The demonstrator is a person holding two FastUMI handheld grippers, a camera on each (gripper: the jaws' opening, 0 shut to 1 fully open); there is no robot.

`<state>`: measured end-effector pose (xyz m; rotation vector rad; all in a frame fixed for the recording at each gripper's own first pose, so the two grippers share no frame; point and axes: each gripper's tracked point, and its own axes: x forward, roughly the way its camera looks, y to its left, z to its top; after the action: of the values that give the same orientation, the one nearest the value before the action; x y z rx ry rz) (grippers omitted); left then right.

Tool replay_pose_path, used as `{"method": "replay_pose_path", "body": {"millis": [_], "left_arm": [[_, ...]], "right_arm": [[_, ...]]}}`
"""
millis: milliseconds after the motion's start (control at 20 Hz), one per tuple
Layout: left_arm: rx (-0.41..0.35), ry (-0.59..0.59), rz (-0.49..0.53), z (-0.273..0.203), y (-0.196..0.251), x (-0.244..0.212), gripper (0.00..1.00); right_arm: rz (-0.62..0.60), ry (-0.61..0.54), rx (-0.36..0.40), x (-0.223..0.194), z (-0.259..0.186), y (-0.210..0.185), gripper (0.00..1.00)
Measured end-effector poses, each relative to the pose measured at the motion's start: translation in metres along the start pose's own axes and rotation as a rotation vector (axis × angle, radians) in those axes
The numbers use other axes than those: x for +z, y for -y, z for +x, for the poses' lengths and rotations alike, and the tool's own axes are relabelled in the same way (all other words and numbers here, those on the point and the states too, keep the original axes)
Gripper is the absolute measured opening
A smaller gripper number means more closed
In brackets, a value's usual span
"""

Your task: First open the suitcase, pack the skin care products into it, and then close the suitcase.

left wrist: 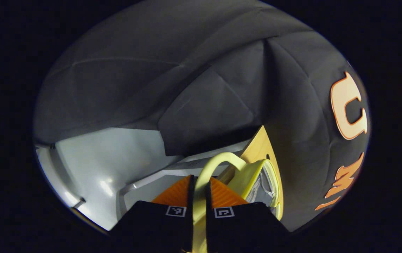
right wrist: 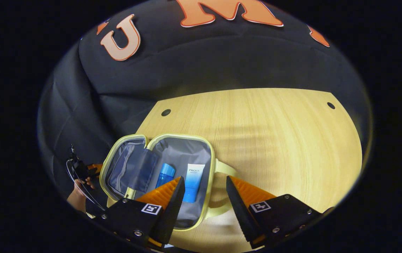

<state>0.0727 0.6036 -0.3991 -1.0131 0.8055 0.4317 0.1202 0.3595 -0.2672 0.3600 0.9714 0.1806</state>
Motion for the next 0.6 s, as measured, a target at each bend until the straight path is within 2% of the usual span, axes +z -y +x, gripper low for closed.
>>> {"method": "replay_pose_path", "body": {"millis": [200,250,600], "left_arm": [[0.003,0.089,0.139,-0.005,0.020,0.012,0.14],[-0.006,0.092,0.166,-0.008,0.030,0.010,0.03],[-0.067,0.255,0.435,-0.096,0.117,0.026,0.02]], "right_arm": [[-0.006,0.075,-0.008,0.015,-0.021,0.014,0.77],[-0.011,0.098,-0.014,0.020,-0.026,0.019,0.77],[-0.103,0.224,-0.043,0.047,-0.074,0.057,0.81]]}}
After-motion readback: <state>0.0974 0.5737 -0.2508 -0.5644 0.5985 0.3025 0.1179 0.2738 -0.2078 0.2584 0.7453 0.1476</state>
